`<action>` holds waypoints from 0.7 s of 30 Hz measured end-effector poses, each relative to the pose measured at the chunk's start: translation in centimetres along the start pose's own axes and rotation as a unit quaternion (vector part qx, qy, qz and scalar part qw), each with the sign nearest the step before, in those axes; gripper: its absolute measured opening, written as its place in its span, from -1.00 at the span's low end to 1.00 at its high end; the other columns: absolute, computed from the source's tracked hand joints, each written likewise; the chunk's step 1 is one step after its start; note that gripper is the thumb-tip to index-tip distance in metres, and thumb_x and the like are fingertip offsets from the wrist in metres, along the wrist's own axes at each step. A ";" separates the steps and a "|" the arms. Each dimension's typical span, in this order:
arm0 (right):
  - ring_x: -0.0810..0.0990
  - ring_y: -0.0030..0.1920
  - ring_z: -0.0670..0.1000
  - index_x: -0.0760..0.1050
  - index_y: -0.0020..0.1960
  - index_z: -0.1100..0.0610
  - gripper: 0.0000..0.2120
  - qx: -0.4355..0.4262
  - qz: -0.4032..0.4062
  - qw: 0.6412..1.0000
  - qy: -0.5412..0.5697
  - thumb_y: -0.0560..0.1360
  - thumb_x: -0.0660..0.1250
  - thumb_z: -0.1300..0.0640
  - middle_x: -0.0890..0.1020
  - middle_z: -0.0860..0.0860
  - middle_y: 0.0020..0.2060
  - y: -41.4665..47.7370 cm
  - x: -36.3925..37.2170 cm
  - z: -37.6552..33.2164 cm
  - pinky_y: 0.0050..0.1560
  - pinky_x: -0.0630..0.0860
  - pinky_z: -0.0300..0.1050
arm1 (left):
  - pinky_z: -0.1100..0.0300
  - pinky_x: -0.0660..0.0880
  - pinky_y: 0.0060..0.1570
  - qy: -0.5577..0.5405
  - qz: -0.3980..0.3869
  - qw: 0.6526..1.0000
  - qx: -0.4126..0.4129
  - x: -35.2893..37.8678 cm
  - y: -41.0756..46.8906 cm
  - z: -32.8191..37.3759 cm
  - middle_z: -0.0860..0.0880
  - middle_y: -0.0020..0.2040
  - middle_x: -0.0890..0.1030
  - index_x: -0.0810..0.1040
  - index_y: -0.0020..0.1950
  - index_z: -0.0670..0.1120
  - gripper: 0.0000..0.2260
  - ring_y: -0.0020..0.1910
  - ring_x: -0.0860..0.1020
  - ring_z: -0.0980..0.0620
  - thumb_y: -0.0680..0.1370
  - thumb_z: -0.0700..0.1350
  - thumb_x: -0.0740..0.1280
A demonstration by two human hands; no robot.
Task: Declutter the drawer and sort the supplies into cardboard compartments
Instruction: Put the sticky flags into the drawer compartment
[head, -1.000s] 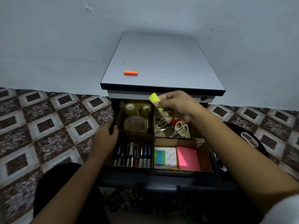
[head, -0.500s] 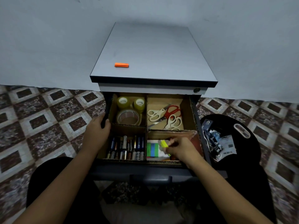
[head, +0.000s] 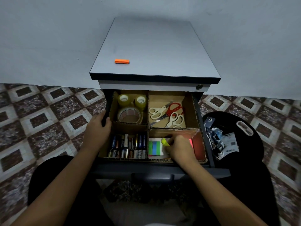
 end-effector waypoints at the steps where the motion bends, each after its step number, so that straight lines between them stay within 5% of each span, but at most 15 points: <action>1: 0.63 -0.16 0.16 0.61 -0.20 0.23 -0.87 -0.001 -0.002 1.000 -0.001 0.41 0.37 0.15 0.66 0.16 -0.23 0.0 0.1 0.1 -0.19 0.52 -0.08 | 0.06 0.34 0.26 -0.001 0.000 1.000 0.001 0.0 0.0 0.0 -0.20 0.33 0.45 0.36 0.42 -0.19 -0.62 0.32 0.40 -0.13 0.61 -0.11 0.18; 13: 0.50 -0.32 0.07 0.59 -0.21 0.25 -0.80 -0.035 0.029 0.998 -0.048 0.51 0.28 0.18 0.64 0.16 -0.27 -0.4 0.0 -0.2 -0.30 0.32 -0.22 | 0.08 0.32 0.26 -0.005 -0.001 1.000 -0.002 0.0 0.0 0.1 -0.20 0.34 0.44 0.35 0.43 -0.18 -0.62 0.33 0.38 -0.13 0.62 -0.11 0.18; 21: 0.62 -0.20 0.13 0.61 -0.17 0.27 -0.87 -0.050 0.027 0.996 -0.069 0.47 0.31 0.24 0.65 0.16 -0.25 -0.5 0.0 -0.4 -0.21 0.53 -0.10 | 0.08 0.31 0.27 0.001 0.000 1.000 -0.002 0.0 0.0 0.1 -0.20 0.34 0.44 0.35 0.43 -0.18 -0.61 0.34 0.38 -0.12 0.62 -0.11 0.18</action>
Point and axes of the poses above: each hand's wrist, its own y-axis towards the middle knuckle, its own x-axis out of the palm, z = x × y, the point moved 2 cm from there along y, towards the middle knuckle
